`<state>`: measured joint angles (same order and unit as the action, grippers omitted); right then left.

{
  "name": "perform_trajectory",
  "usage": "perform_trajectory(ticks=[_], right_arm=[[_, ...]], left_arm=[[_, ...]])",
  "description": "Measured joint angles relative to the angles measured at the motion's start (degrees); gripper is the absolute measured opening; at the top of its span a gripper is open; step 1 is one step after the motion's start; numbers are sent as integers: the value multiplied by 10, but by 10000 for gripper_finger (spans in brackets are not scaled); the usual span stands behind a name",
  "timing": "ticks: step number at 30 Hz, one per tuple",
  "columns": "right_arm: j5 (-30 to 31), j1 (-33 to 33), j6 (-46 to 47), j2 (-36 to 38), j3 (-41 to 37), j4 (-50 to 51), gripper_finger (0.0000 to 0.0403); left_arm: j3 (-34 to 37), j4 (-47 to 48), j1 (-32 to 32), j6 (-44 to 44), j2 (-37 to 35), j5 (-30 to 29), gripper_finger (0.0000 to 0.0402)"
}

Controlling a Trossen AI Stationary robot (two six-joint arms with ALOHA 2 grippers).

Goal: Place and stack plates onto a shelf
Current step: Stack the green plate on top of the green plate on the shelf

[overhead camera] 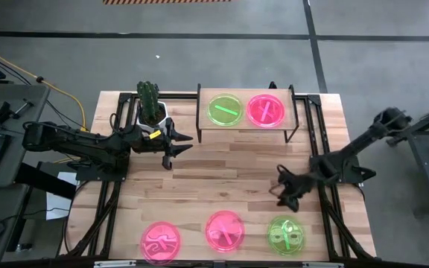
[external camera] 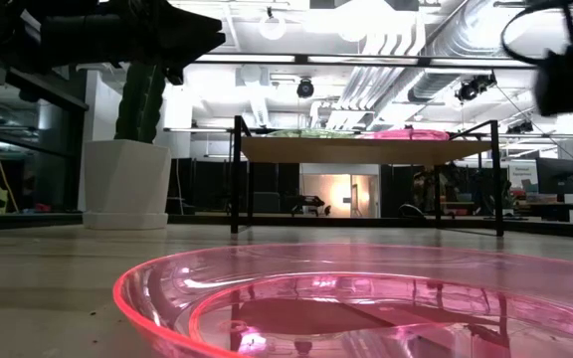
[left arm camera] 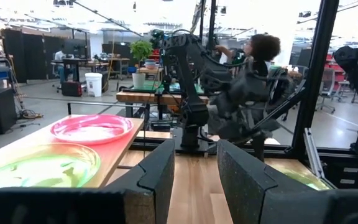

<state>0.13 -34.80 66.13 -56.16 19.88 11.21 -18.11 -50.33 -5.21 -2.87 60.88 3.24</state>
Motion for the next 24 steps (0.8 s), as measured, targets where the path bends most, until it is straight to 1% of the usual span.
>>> perform_trajectory(ticks=[4,9,14,19,24], right_arm=[[51,-65,72,-32,0,-6,170],[80,-106,133,-70,0,-7,170],[83,-119,163,-113,0,-19,170],[77,-126,159,-151,0,-77,170],[61,-134,161,-168,0,-115,170]], left_arm=[[0,0,0,-1,0,7,113],[0,0,0,0,0,7,113],[0,0,0,0,0,7,113],[0,0,0,0,0,7,113],[0,0,0,0,0,7,113]])
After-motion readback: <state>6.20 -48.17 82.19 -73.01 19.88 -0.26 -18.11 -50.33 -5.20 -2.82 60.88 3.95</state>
